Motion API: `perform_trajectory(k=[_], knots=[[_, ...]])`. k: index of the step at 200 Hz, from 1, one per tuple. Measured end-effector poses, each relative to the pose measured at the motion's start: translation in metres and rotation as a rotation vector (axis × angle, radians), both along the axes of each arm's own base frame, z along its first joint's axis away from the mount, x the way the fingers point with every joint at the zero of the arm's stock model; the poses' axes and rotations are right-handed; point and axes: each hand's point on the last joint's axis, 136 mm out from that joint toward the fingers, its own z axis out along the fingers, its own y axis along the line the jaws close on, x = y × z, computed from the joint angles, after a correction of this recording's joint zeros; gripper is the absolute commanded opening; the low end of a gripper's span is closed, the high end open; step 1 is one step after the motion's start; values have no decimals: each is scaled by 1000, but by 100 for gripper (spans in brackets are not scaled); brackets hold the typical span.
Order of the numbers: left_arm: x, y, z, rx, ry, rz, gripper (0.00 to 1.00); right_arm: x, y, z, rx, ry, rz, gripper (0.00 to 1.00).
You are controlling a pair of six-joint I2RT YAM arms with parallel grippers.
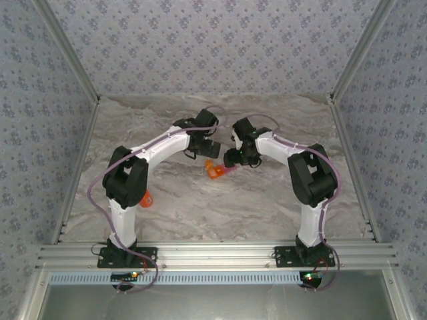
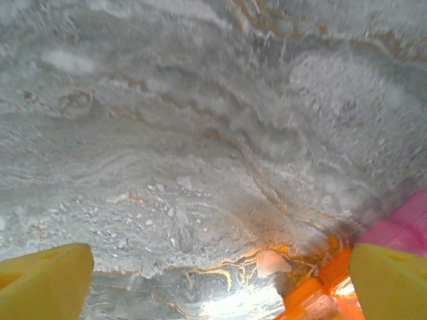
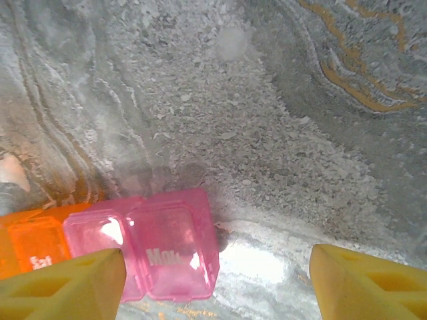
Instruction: Sort the pills into containers
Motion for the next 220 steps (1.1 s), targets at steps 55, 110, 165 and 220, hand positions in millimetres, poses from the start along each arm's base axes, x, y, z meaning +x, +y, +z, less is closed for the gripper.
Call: perform_trajectory(k=[55,110,165,220], knots=[[12,38,66,-101,-114,95,98,3,2,30,13,-47,2,76],[-4,110,141,-262,-283,277,98,-45,34,42,43,-44,73,76],[-14,171,146,-313,-333,439,98,-80,68,25,77,10,92,76],[-23,205,151,-362,-363,524,98,-78,78,-2,72,56,58,76]])
